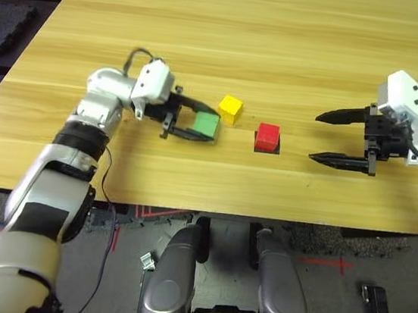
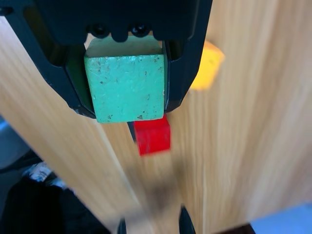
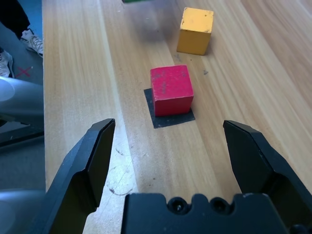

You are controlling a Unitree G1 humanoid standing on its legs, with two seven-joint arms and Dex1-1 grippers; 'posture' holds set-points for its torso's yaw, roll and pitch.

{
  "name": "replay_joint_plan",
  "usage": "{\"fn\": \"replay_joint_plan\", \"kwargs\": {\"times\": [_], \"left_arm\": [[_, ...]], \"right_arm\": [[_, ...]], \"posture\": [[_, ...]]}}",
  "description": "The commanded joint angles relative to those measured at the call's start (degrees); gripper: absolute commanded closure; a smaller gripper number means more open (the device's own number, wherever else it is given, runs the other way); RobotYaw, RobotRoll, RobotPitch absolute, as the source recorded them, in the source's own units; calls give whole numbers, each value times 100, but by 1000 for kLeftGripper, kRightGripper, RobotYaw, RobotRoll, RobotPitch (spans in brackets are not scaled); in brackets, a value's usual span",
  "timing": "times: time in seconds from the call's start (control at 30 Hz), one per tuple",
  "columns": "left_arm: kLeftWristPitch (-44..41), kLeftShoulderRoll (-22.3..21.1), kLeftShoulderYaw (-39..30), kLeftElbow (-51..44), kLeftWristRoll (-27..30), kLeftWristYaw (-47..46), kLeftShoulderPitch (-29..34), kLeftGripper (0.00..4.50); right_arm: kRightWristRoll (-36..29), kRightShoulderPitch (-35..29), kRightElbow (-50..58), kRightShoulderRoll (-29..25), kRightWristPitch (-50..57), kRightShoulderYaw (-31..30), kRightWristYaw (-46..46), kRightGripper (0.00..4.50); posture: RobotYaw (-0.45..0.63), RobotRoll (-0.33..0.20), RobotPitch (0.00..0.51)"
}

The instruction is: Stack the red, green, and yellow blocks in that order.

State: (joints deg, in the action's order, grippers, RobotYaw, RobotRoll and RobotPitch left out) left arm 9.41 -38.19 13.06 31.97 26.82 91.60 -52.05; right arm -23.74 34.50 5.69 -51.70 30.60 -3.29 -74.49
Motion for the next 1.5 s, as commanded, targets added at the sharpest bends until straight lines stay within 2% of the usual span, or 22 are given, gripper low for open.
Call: {"fn": "replay_joint_plan", "kwargs": {"times": [0.03, 0.17, 0.27, 0.57, 0.87, 1.03, 1.2, 1.5], "left_arm": [[-746, 26, -143, -763, -51, -221, -79, 2356], [-1470, 83, -8, -1541, -298, -562, 12, 2356], [-1759, 198, 126, -1778, -464, -622, 105, 2356], [-1868, 905, 316, -944, -1382, -1282, -259, 2358], [-2097, 1149, 196, -714, -1414, -1313, -539, 2358], [-2275, 1224, 223, -839, -1443, -1389, -510, 2358], [-2489, 1487, 243, -963, -1490, -1630, -478, 2358], [-2435, 1712, 317, -1232, -1521, -1606, -261, 2359]], "right_arm": [[-43, -86, 21, -1, -56, 80, 11, 0], [-86, -84, 5, -62, -50, 138, -31, 0], [-90, -161, -18, -142, -66, 196, -91, 0], [-132, -451, 114, -216, -65, 382, -103, 0], [-106, -523, 120, -180, -41, 456, -16, 0], [-119, -565, 126, -189, -51, 478, 22, 0], [-104, -576, 122, -198, -63, 476, 43, 0], [-103, -533, 112, -228, -39, 465, 32, 0]], "posture": [[166, 68, 255], [166, 79, 257], [166, 79, 257], [159, 78, 263], [137, 77, 261], [134, 79, 263], [131, 76, 268], [125, 63, 269]]}}
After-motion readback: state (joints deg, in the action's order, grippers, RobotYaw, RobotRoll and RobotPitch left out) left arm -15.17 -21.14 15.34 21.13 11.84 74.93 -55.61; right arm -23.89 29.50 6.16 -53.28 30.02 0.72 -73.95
